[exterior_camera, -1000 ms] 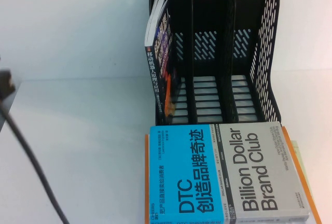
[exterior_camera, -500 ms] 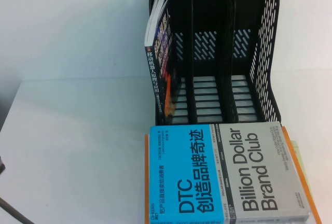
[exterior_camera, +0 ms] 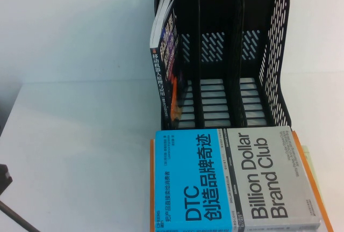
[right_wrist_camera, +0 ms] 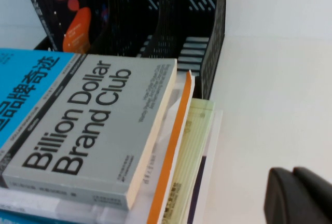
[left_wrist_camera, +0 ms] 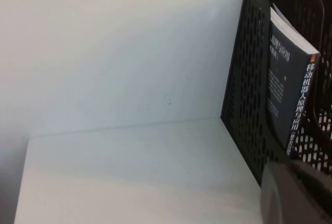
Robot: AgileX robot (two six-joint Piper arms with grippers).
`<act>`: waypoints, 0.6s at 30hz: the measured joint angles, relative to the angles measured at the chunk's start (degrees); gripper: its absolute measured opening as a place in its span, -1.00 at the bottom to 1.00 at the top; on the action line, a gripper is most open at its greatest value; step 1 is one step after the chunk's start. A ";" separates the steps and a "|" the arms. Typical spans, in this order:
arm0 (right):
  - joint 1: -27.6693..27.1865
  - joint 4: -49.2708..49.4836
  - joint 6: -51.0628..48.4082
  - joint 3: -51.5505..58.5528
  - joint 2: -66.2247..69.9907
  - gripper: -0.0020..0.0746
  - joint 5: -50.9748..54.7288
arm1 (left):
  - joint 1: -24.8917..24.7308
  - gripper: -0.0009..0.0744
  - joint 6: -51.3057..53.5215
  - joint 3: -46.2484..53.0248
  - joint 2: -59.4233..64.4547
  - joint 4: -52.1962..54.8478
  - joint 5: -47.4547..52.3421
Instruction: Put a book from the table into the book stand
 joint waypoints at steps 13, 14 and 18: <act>0.00 2.71 0.03 0.00 0.00 -0.95 3.05 | 0.00 -0.98 -0.10 0.00 0.00 0.09 -0.13; 0.00 2.71 0.03 0.00 0.00 -0.95 3.05 | 0.00 -0.98 -0.10 0.00 0.00 0.09 -0.13; 0.00 2.71 0.03 0.00 0.00 -0.95 3.05 | 0.00 -0.98 -0.21 0.00 0.00 0.11 -0.13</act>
